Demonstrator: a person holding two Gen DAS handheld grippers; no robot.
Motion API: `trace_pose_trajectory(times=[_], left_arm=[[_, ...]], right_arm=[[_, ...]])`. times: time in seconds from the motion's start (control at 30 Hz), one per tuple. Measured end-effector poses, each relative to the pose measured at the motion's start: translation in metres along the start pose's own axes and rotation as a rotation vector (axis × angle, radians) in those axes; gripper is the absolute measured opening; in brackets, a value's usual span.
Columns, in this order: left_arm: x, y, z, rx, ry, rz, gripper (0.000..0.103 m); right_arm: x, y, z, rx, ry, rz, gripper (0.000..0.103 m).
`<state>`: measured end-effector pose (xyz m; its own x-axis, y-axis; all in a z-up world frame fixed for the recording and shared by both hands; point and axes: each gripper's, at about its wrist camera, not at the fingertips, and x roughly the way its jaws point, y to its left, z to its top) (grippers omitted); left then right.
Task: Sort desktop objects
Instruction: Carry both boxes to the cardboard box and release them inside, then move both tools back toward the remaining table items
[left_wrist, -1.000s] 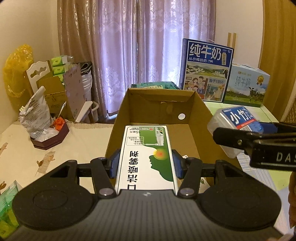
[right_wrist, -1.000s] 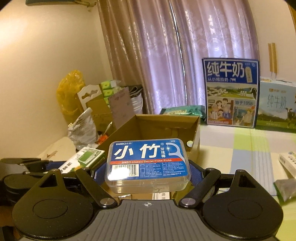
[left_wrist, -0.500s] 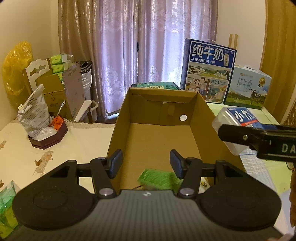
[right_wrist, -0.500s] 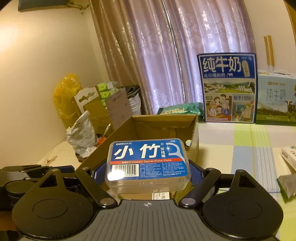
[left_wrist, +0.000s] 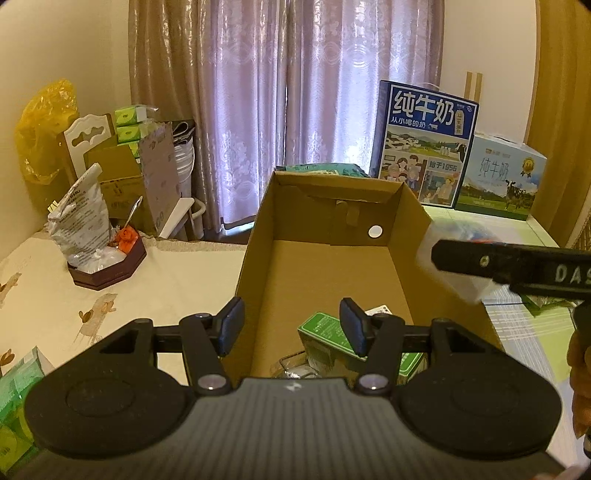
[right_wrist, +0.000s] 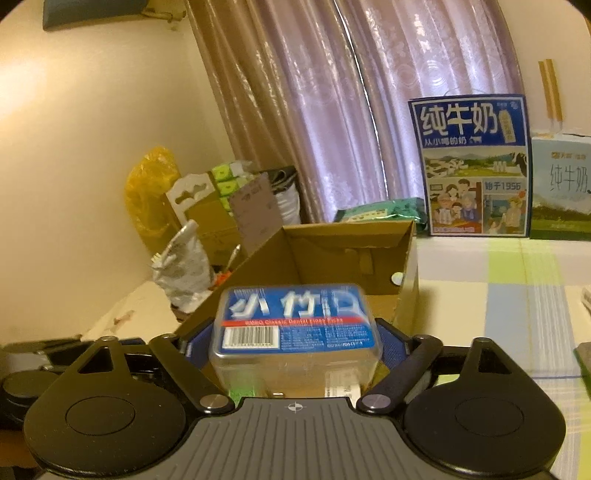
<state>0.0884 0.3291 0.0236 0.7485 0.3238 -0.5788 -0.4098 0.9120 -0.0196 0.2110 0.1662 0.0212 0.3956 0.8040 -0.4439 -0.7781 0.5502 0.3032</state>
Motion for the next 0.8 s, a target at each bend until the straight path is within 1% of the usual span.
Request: trace_pose_trajectory(times=[0.07,0.3,0.4,0.8], left_arm=[[0.0,-0.001,-0.002,0.004,0.003,-0.001,0.052],[-0.003,-0.006,-0.005,0.009,0.004,-0.01,0.053],[-0.005,-0.01,-0.006,0.012,0.003,-0.012,0.056],[-0.017,-0.02,-0.004,0.019,-0.012,-0.019,0.057]], right_arm=[[-0.003,-0.001,0.001,0.011,-0.013,0.004,0.094],[-0.011,-0.007,0.005,0.031,-0.039,-0.011,0.094],[-0.016,-0.013,0.006,0.044,-0.046,-0.03,0.094],[-0.051,-0.051,0.006,0.078,-0.081,-0.139,0.095]])
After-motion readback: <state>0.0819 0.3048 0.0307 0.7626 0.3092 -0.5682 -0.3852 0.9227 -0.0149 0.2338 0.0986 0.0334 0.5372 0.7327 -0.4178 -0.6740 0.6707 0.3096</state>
